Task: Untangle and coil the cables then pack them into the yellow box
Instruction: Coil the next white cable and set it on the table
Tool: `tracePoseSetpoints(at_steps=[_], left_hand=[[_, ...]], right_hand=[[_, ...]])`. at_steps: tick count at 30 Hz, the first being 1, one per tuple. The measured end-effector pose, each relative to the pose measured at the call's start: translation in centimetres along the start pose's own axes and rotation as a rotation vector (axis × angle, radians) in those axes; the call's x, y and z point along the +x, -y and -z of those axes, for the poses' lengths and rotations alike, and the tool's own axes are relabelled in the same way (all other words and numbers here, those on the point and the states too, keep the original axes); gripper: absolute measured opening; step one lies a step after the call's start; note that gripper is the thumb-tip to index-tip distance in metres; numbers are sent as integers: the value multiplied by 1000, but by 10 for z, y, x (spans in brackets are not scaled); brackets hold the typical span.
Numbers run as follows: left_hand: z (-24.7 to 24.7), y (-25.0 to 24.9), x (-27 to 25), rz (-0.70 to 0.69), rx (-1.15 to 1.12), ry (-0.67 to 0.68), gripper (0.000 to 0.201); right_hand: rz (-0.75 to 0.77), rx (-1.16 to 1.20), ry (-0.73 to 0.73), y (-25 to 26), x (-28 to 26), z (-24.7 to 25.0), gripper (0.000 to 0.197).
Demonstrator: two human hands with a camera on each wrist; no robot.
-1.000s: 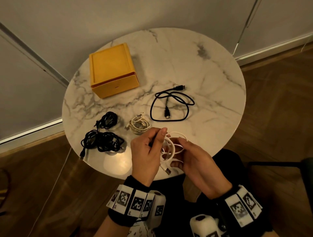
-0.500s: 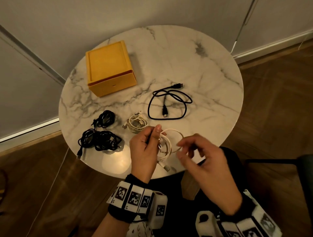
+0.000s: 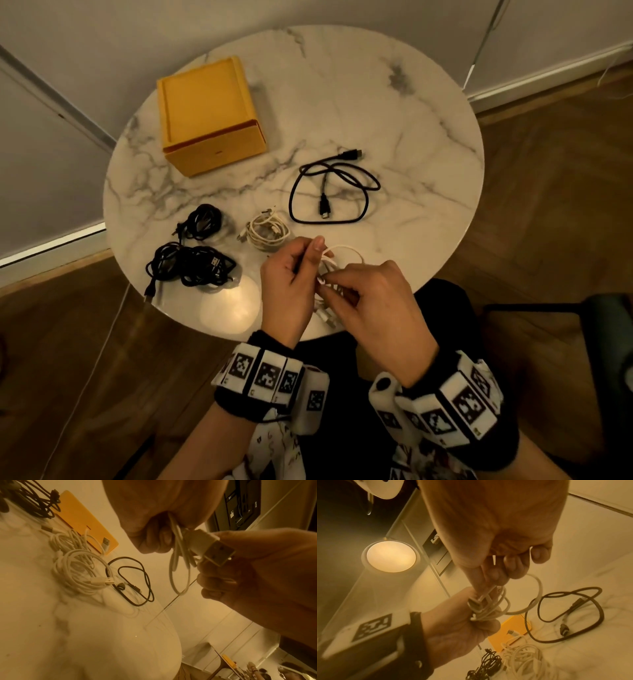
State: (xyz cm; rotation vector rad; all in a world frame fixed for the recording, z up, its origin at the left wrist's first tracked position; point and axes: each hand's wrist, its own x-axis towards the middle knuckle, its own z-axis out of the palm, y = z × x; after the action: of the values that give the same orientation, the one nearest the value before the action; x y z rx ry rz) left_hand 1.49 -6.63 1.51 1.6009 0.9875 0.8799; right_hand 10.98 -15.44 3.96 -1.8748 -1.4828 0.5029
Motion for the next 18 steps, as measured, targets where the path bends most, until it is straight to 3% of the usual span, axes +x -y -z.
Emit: tracePoseSetpoints(at_steps=[6, 10, 15, 18], left_hand=[[-3, 3, 3, 65, -93, -58, 21], [-1, 6, 16, 174, -183, -129, 17], [-7, 11, 14, 35, -1, -31, 17], [-9, 18, 14, 36, 79, -13, 19]], right_hand=[[79, -27, -109, 7, -2, 0, 21], [236, 116, -55, 5, -11, -1, 19], [259, 341, -52, 6, -16, 0, 17], [241, 472, -74, 14, -17, 11, 15]])
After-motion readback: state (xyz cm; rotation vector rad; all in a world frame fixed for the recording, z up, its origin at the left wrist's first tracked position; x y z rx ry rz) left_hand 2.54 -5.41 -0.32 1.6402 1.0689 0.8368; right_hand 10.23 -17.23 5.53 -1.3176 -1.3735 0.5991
